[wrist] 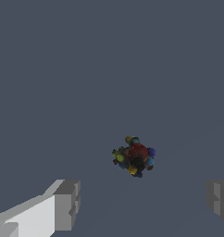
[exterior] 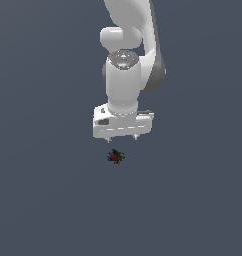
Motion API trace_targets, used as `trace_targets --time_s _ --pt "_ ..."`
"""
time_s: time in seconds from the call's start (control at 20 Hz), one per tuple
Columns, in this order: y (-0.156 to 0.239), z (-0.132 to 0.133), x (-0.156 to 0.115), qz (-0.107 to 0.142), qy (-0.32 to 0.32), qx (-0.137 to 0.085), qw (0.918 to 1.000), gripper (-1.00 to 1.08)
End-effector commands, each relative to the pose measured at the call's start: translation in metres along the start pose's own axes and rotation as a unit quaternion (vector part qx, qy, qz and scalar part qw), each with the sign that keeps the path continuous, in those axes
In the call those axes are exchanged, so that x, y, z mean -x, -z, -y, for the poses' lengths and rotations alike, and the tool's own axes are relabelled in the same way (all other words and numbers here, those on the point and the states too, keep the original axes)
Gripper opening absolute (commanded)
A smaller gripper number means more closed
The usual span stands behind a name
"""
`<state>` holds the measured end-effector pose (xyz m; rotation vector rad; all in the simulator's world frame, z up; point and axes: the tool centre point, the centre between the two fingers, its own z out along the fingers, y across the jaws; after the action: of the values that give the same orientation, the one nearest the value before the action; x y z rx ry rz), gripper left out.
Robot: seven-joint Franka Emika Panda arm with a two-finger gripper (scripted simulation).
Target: Pick up the object and move it to a goal position.
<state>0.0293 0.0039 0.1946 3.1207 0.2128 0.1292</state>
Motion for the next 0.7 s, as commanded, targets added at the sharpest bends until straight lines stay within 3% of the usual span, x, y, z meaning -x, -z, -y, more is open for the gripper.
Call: trace_targets --time_s 0.0,0.3,0.65 --pt "-0.005 -0.002 0.001 0.002 0.020 0.000 0.9998 1.00" --pt "-0.022 -0.006 0.003 0.009 0.088 0.001 0.9961 1.00" --pt "-0.045 -0.012 0.007 0.018 0.180 -0.002 0.9834 1.00"
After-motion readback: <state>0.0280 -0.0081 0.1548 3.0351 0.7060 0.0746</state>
